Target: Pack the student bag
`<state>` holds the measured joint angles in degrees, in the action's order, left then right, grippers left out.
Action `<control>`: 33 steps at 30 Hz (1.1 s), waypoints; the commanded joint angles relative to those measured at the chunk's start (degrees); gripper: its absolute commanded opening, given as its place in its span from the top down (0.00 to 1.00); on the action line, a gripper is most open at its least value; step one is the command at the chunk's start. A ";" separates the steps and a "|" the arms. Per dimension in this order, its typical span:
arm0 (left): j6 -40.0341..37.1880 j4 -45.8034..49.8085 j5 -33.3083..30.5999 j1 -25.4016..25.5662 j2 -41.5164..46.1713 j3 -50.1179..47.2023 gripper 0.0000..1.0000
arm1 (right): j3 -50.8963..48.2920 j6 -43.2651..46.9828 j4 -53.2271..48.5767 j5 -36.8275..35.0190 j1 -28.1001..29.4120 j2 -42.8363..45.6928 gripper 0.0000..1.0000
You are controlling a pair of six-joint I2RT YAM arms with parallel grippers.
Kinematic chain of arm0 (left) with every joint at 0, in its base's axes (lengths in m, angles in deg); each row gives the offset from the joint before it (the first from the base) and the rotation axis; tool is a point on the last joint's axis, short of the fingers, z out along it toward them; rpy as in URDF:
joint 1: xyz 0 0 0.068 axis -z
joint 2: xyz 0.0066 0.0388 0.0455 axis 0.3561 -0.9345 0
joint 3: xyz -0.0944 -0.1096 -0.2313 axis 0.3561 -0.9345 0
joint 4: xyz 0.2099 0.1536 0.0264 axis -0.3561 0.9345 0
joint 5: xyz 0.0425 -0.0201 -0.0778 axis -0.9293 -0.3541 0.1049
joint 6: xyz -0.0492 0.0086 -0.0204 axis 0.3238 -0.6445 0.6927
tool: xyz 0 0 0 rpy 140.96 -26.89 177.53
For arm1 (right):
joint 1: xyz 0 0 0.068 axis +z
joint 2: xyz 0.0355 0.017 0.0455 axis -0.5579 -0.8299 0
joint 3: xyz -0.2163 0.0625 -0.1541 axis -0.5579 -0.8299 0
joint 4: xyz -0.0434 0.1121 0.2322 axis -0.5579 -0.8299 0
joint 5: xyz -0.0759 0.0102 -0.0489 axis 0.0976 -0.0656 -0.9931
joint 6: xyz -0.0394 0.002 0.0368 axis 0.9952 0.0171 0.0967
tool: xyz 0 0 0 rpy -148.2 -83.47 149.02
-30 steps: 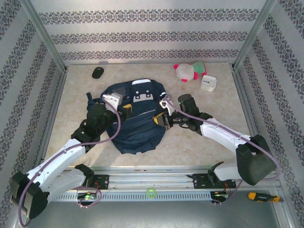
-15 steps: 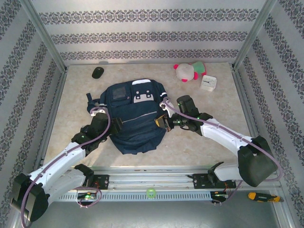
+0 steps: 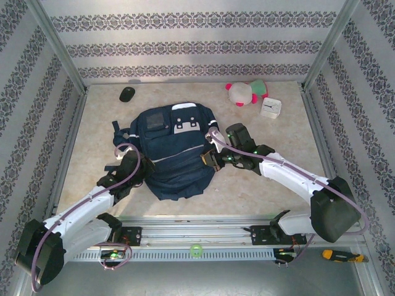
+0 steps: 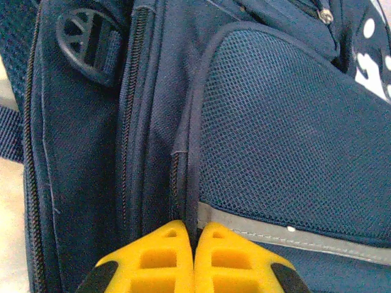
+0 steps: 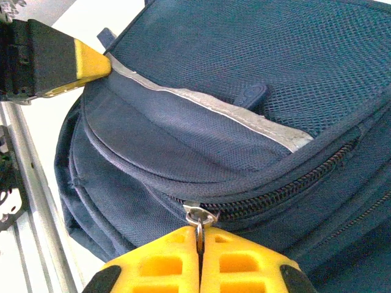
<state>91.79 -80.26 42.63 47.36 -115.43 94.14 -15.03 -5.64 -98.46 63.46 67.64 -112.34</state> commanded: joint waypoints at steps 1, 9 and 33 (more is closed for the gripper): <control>6.17 -2.54 0.06 -0.47 0.97 2.08 1.00 | 3.23 -0.47 -2.18 -2.75 2.05 -0.61 1.00; 9.00 1.01 -2.61 -0.13 1.22 7.30 1.00 | 8.19 -9.36 -3.97 -10.54 11.62 -1.48 1.00; 14.90 -5.86 -9.34 7.96 -1.69 8.70 1.00 | 23.92 -27.24 0.67 -8.68 22.33 -19.21 1.00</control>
<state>105.34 -80.33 33.58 53.87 -117.77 100.48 5.43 -33.44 -101.74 49.32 88.56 -131.20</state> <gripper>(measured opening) 0.046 0.042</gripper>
